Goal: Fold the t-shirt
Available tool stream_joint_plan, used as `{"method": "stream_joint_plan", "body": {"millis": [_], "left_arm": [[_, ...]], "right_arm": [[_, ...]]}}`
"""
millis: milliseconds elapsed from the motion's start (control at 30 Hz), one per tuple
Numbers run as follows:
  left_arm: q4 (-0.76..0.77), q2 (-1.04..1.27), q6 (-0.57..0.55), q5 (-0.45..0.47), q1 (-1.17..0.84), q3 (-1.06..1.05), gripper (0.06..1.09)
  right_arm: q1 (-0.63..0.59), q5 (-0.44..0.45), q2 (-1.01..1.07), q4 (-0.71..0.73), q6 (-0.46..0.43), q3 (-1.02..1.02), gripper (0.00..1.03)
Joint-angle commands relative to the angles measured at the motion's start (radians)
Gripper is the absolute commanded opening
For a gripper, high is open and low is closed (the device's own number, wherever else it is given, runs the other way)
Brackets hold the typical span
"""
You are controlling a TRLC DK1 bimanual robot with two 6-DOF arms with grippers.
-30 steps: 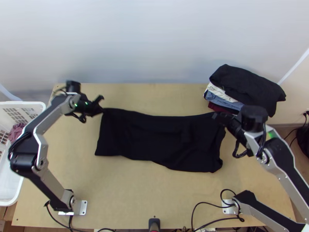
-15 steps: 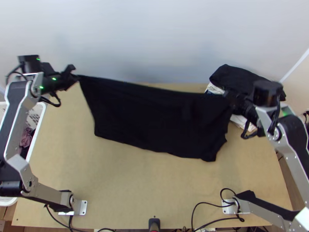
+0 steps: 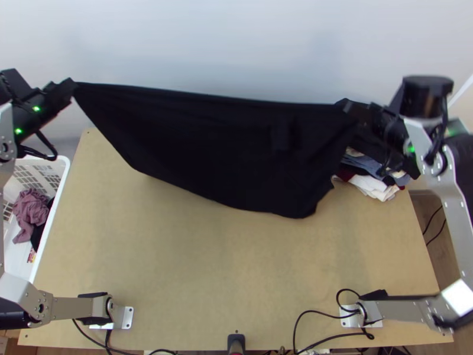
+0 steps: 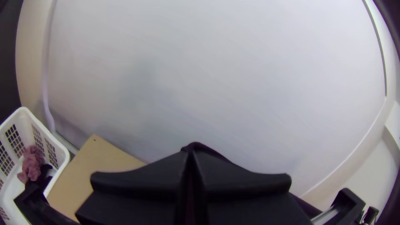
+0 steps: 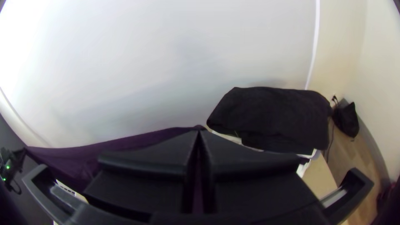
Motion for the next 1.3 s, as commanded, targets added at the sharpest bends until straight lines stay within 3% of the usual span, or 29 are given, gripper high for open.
{"method": "stream_joint_plan", "body": {"millis": [0, 100, 200, 367, 467, 567, 667, 933, 1133, 1267], "left_arm": [[-0.009, -0.014, 0.057, -0.055, 0.033, 0.067, 0.10], [-0.024, -0.006, 0.089, -0.091, 0.038, 0.107, 0.10], [-0.042, 0.003, 0.131, -0.137, 0.039, 0.141, 0.10], [-0.072, 0.028, 0.188, -0.229, 0.044, 0.193, 0.10], [-0.073, 0.037, 0.204, -0.256, 0.050, 0.213, 0.10], [-0.072, 0.045, 0.209, -0.276, 0.052, 0.217, 0.10], [-0.072, 0.052, 0.204, -0.279, 0.049, 0.214, 0.10], [-0.049, 0.094, 0.185, -0.289, 0.010, 0.211, 0.10], [0.074, 0.085, 0.185, -0.290, -0.033, 0.221, 0.10], [0.114, 0.052, 0.189, -0.301, -0.039, 0.268, 0.10]], "right_arm": [[0.009, 0.026, 0.103, -0.080, -0.132, 0.164, 0.03], [0.008, -0.008, 0.211, -0.172, -0.222, 0.322, 0.03], [-0.006, -0.083, 0.234, -0.161, -0.273, 0.338, 0.03], [-0.088, -0.295, 0.266, -0.161, -0.285, 0.375, 0.03], [-0.114, -0.339, 0.275, -0.160, -0.293, 0.393, 0.03], [-0.115, -0.341, 0.261, -0.149, -0.383, 0.399, 0.03], [-0.117, -0.341, 0.248, -0.111, -0.417, 0.398, 0.03], [-0.190, -0.343, 0.183, 0.093, -0.413, 0.345, 0.03], [-0.232, -0.343, 0.087, 0.313, -0.419, 0.278, 0.03], [-0.230, -0.343, 0.025, 0.374, -0.416, 0.264, 0.03]]}}
